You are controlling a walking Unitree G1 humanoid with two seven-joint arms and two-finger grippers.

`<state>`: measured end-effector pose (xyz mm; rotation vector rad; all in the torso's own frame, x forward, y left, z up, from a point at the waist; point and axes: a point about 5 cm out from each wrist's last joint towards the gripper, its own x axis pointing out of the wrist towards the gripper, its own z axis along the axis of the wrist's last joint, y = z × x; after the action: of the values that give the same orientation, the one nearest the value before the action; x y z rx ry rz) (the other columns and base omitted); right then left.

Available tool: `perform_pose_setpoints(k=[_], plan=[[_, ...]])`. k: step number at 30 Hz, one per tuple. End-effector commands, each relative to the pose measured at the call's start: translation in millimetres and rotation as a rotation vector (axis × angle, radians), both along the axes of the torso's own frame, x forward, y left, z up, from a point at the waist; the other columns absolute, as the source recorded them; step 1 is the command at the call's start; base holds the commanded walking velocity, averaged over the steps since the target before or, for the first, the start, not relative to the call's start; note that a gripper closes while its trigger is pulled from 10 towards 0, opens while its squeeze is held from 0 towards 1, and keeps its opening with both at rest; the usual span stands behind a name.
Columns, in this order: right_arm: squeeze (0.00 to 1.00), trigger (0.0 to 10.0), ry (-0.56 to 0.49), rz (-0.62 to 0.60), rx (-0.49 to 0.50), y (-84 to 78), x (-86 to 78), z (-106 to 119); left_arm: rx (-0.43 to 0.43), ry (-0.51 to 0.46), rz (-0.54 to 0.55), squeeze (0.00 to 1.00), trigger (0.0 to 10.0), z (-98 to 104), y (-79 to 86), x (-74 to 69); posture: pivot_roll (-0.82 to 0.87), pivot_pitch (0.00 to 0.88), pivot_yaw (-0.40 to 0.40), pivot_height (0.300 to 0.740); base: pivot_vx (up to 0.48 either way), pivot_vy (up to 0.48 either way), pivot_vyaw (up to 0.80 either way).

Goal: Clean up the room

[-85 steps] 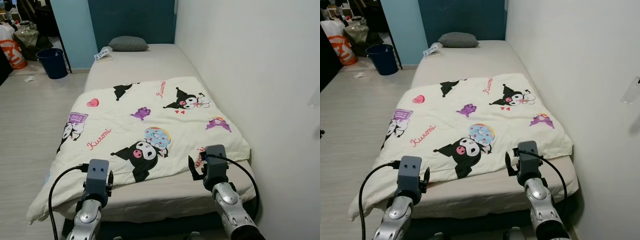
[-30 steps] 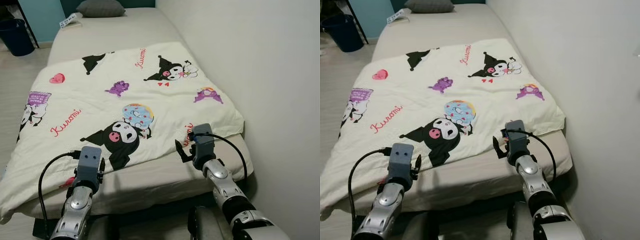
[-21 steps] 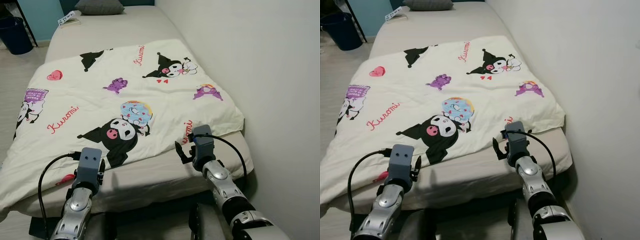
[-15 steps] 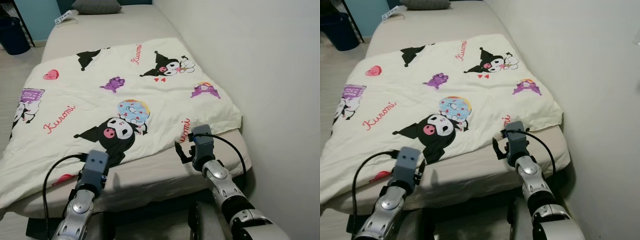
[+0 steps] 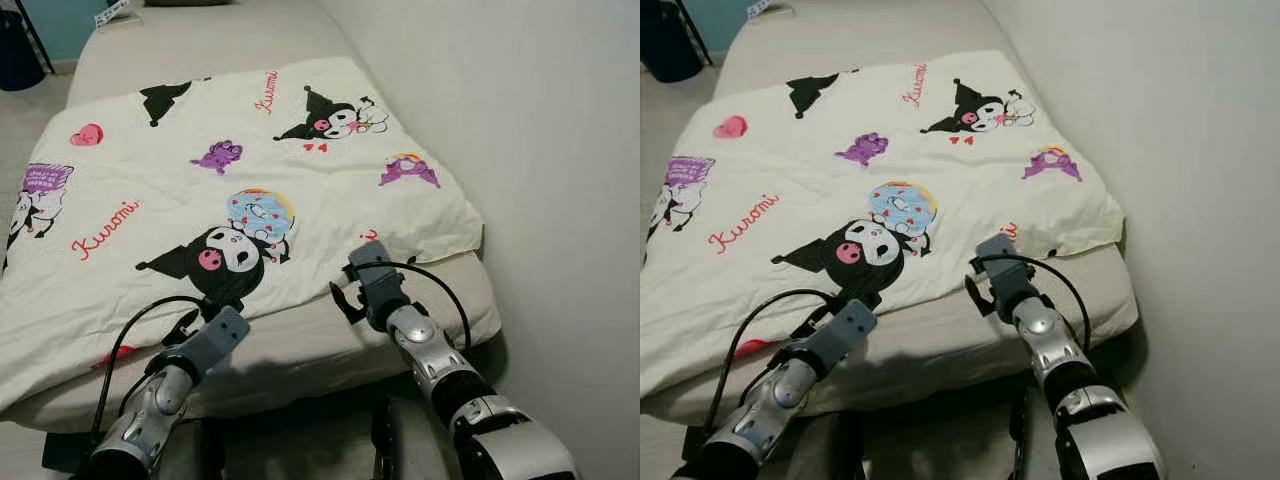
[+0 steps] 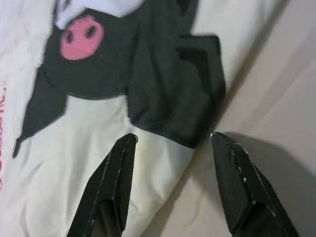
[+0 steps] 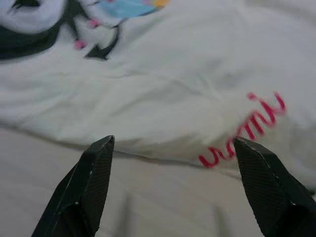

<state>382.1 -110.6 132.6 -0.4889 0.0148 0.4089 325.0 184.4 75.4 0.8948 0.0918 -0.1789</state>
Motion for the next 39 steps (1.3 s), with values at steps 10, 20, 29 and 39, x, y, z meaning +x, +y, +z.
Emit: perform_pose_setpoints(k=[10,20,29,39], plan=[[1.0,10.0,-0.226,0.225,-0.539,19.6,-5.0,-0.9,0.32,-0.053,-0.048,0.0,10.0,-3.9,6.3,6.4,0.04,0.396,-0.054,0.522,0.0,0.0,0.0],[0.0,10.0,-0.385,0.222,-0.952,18.0,-0.2,-4.6,0.449,-0.136,0.007,0.0,10.0,2.4,16.7,13.5,0.07,0.432,-0.044,0.522,0.0,0.0,0.0],[0.0,10.0,-0.494,0.171,-1.122,10.7,4.6,-0.1,0.375,-0.265,-0.01,0.0,10.0,22.2,8.4,11.9,0.17,0.454,-0.043,0.522,0.0,0.0,0.0],[0.0,10.0,-0.545,0.122,-1.254,-0.9,11.3,10.0,0.236,-0.379,-0.051,0.0,10.0,43.0,-3.5,-23.9,0.24,0.47,-0.037,0.522,0.0,0.0,0.0]])
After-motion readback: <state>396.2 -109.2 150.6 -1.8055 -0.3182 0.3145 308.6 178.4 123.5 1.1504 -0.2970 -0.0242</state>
